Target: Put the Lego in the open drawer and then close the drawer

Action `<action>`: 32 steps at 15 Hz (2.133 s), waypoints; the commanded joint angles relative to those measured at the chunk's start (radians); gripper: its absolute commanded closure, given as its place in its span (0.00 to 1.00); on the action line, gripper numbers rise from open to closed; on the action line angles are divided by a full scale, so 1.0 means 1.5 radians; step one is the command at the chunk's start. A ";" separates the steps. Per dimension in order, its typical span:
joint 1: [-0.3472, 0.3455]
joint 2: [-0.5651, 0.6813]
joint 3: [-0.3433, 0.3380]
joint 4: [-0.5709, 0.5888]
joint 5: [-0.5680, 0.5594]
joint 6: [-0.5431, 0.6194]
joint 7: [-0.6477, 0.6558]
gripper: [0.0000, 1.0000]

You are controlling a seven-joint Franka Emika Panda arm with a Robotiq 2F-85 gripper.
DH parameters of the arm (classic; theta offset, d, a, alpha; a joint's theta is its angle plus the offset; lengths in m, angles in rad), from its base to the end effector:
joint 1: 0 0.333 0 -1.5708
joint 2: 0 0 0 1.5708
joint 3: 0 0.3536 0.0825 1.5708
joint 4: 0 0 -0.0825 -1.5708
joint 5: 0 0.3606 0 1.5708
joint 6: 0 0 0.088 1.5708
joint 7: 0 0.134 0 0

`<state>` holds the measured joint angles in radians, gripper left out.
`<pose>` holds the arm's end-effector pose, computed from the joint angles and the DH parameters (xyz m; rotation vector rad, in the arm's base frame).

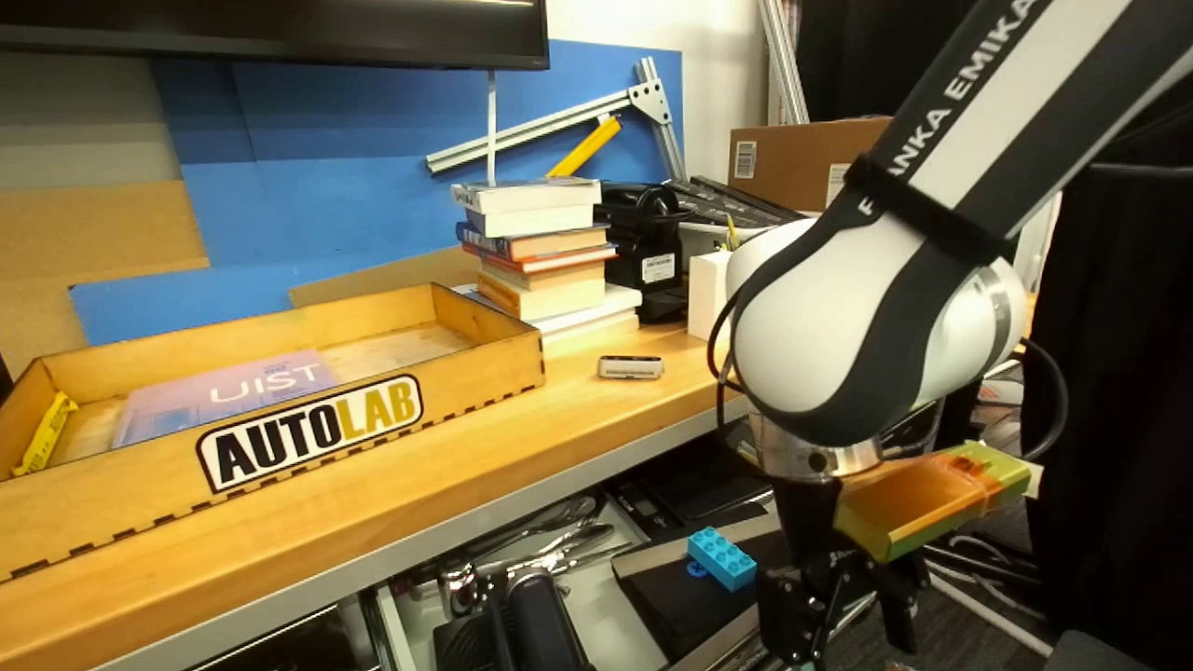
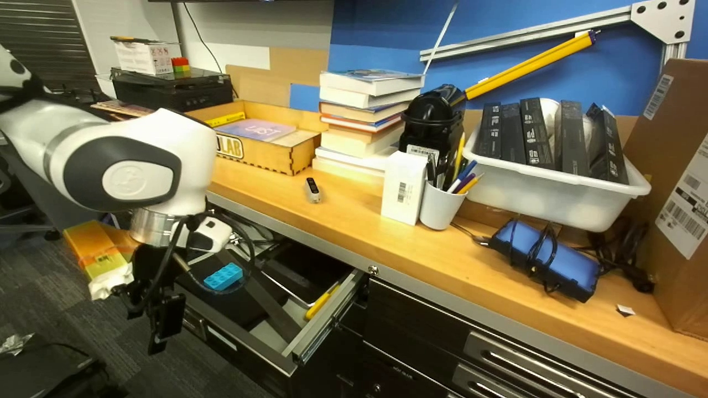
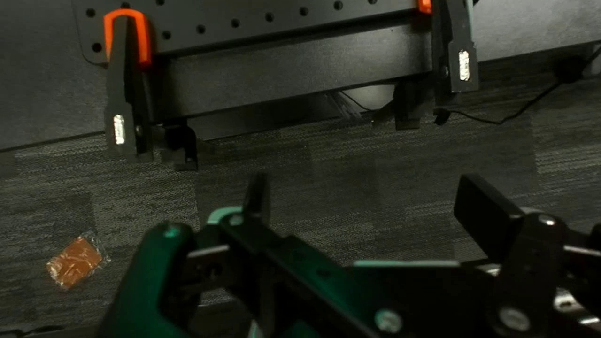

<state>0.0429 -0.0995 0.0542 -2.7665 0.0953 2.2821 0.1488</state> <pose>0.3147 0.0344 0.2528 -3.0698 0.1988 0.6047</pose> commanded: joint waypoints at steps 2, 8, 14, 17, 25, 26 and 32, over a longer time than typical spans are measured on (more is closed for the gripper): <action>0.012 0.080 0.013 0.026 -0.019 0.056 -0.006 0.00; 0.015 0.120 0.011 0.059 -0.062 0.105 0.055 0.00; 0.035 0.178 0.000 0.170 -0.184 0.083 0.209 0.00; 0.078 0.242 -0.005 0.295 -0.324 -0.002 0.295 0.00; 0.155 0.278 -0.010 0.439 -0.470 -0.086 0.440 0.00; 0.153 0.251 -0.007 0.413 -0.467 -0.074 0.445 0.00; 0.130 0.084 0.003 0.278 -0.465 -0.019 0.528 0.00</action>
<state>0.2599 0.1972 0.0516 -2.2138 -0.5890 2.1895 0.8885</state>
